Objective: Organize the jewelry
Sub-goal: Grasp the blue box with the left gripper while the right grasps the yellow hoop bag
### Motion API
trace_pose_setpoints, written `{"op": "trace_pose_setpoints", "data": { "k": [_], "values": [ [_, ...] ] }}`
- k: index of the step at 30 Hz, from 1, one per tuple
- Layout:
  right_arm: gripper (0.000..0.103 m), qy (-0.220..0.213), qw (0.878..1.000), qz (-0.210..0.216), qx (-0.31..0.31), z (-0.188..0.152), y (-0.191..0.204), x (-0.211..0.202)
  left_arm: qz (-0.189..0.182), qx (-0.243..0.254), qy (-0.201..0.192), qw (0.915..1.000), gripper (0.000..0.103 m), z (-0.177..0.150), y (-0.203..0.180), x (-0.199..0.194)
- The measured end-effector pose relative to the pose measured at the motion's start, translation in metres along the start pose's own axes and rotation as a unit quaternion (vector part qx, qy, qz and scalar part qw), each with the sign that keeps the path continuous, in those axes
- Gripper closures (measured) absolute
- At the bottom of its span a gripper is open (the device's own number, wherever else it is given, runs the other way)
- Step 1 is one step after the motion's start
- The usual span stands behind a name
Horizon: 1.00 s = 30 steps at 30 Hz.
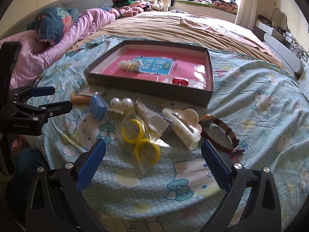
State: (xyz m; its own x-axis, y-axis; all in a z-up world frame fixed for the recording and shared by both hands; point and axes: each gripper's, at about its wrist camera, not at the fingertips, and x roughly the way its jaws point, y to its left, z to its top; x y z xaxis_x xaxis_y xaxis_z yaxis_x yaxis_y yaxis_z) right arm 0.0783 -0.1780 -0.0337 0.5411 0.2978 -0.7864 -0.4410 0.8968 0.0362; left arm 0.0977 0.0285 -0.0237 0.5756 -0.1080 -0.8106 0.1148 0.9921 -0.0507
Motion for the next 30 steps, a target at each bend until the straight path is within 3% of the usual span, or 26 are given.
{"op": "trace_pose_setpoints", "data": {
  "k": [5, 14, 19, 21, 30],
  "values": [
    [0.005, 0.011, 1.000, 0.003, -0.002, -0.006, -0.001, 0.014, -0.011, 0.011, 0.008, 0.9998, 0.030, -0.003, -0.006, 0.008],
    [0.006, 0.019, 1.000, 0.009, -0.013, -0.004, -0.001, 0.037, -0.040, 0.022, 0.022, 0.9987, 0.044, -0.002, -0.018, 0.024],
    [0.025, 0.033, 0.999, 0.015, -0.022, -0.006, 0.005, 0.053, -0.051, 0.017, 0.026, 0.9982, 0.044, 0.000, -0.020, 0.036],
    [0.043, 0.033, 0.999, 0.019, -0.027, -0.009, 0.007, 0.057, -0.056, 0.014, 0.028, 0.9980, 0.044, 0.001, -0.020, 0.041],
    [0.059, 0.022, 0.999, 0.035, -0.022, -0.009, -0.004, 0.037, -0.074, 0.004, 0.027, 0.9969, 0.046, 0.009, -0.024, 0.056]
  ]
}}
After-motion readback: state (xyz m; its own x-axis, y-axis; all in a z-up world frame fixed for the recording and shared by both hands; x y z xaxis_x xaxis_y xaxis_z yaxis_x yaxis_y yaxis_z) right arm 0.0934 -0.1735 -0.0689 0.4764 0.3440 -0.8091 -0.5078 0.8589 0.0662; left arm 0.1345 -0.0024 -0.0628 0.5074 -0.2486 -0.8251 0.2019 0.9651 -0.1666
